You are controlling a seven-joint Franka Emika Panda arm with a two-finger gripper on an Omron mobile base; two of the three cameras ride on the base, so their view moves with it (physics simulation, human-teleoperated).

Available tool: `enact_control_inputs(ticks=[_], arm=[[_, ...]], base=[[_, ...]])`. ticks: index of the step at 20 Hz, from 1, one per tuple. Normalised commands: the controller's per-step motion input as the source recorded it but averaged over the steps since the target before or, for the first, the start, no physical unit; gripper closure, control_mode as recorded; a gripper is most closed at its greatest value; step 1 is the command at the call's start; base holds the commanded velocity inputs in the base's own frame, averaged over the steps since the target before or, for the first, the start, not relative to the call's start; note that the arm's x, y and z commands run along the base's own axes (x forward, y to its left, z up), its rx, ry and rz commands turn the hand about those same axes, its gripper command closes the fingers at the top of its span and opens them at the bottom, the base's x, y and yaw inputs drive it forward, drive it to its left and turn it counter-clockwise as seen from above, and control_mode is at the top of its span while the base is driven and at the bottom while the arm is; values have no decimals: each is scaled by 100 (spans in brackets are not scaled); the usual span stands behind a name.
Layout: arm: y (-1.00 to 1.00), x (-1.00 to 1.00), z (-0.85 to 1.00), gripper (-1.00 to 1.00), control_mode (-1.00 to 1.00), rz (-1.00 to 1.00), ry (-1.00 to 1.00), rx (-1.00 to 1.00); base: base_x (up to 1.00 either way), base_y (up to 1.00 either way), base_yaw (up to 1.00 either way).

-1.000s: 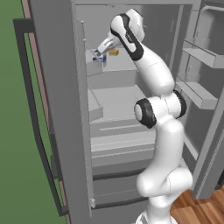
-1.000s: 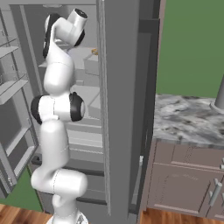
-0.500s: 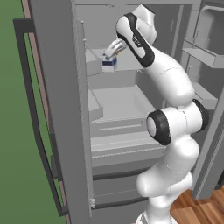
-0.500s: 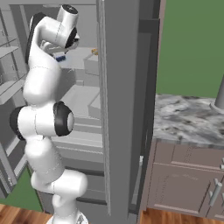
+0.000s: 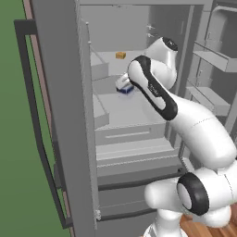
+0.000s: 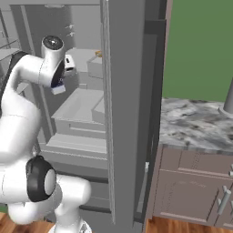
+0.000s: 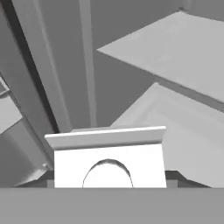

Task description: Take out the milk from the fridge and place it on the tray on the counter. Then take the sugar cube near the tray and place it in the tray.

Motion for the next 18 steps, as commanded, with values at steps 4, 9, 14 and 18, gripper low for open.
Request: enact_control_inputs(ticks=[4, 9, 14, 18], arm=[[-18, -100, 19, 100, -100, -38, 0, 13], [-40, -99, 5, 100, -100, -46, 4, 1], [-37, -73, 10, 100, -100, -30, 10, 1], [-22, -50, -1, 100, -100, 0, 18, 0]], base=[[0, 0, 0], [0, 0, 0], [0, 0, 0], [0, 0, 0]])
